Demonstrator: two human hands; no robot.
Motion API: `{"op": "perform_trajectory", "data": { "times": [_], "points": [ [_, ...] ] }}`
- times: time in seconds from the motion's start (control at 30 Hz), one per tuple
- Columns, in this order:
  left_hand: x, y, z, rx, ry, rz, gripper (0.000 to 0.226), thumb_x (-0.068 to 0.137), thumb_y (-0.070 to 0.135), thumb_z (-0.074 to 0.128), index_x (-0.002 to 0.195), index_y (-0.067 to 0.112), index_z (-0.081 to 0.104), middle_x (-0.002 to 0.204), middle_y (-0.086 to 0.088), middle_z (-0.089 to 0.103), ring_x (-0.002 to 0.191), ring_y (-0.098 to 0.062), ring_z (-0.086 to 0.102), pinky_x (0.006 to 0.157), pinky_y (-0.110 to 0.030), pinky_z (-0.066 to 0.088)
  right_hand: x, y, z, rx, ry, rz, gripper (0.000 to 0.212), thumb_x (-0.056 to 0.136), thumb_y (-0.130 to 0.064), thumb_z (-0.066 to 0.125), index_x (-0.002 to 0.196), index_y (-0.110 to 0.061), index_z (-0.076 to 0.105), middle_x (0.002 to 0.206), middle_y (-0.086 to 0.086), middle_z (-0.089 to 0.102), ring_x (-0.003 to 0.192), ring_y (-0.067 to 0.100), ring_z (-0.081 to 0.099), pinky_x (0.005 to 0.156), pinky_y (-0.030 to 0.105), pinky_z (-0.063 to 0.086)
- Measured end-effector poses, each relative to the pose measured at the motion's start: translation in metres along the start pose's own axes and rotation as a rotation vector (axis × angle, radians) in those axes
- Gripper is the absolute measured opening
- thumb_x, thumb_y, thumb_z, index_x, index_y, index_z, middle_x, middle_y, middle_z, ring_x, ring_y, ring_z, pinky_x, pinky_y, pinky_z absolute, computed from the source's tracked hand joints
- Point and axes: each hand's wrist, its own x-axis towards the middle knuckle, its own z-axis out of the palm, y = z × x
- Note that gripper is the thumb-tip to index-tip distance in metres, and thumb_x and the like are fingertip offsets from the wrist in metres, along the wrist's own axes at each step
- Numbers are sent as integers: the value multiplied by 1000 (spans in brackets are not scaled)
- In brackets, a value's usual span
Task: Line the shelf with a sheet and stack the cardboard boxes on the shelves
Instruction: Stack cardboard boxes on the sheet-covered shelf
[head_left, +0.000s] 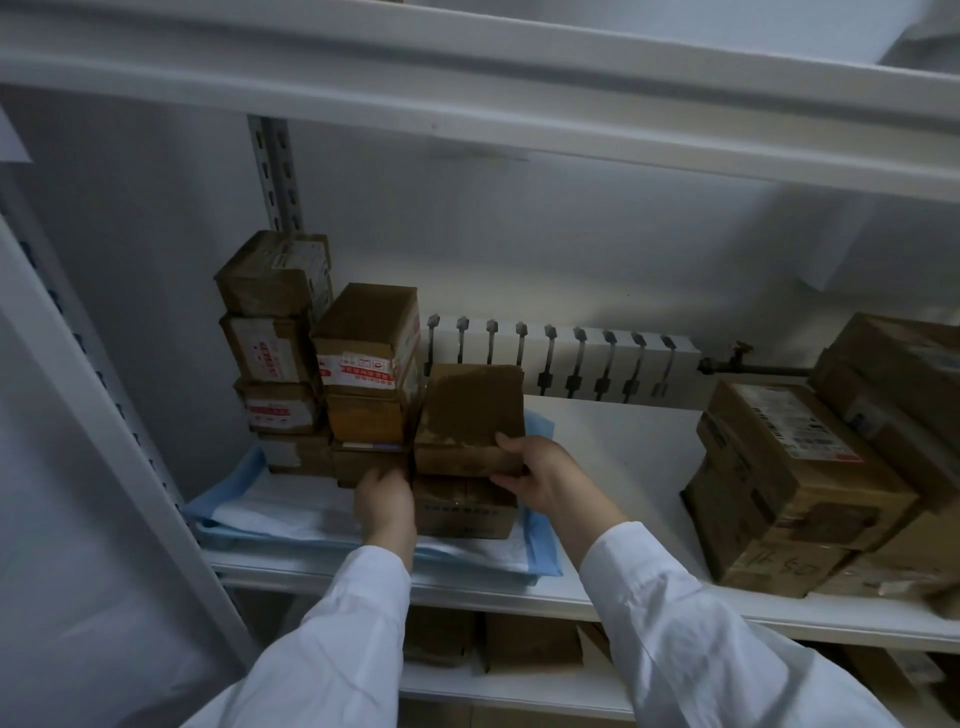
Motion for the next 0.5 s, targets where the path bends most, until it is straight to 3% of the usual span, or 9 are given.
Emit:
{"op": "perform_trajectory", "data": {
  "times": [0.17, 0.3, 0.37, 0.43, 0.5],
  "points": [
    [-26, 19, 0, -31, -130, 158, 25, 95, 30, 49, 74, 24, 62, 89, -3, 65, 88, -24, 58, 88, -37, 44, 7, 3, 4, -225, 77, -9, 51, 92, -20, 60, 136, -6, 38, 136, 16, 44, 123, 32, 46, 99, 34, 47],
    [-31, 23, 5, 8, -175, 197, 18, 95, 28, 51, 98, 18, 66, 101, -1, 63, 99, -23, 56, 93, -35, 42, 10, 4, -1, -571, 173, -65, 49, 95, -33, 54, 131, -1, 43, 118, 18, 51, 109, 31, 50, 95, 35, 42],
    [-34, 24, 8, 41, -174, 209, 23, 94, 22, 52, 112, 12, 63, 104, -2, 59, 102, -23, 53, 90, -34, 41, 11, 4, -5, -596, 162, -97, 37, 96, -31, 52, 120, -4, 47, 99, 13, 53, 91, 27, 52, 85, 31, 42],
    [-36, 25, 10, 56, -165, 209, 25, 95, 20, 51, 115, 10, 61, 107, -4, 59, 99, -22, 51, 87, -33, 40, 10, 4, -9, -562, 159, -80, 27, 97, -30, 50, 108, -6, 45, 80, 8, 45, 70, 20, 43, 69, 28, 40],
    [-36, 25, 13, 73, -119, 233, 23, 94, 18, 51, 114, 11, 62, 111, -7, 61, 100, -24, 54, 87, -33, 41, 10, 6, -15, -518, 134, -82, 29, 98, -30, 47, 116, -7, 47, 95, 12, 50, 85, 23, 49, 77, 31, 43]
  ]
}}
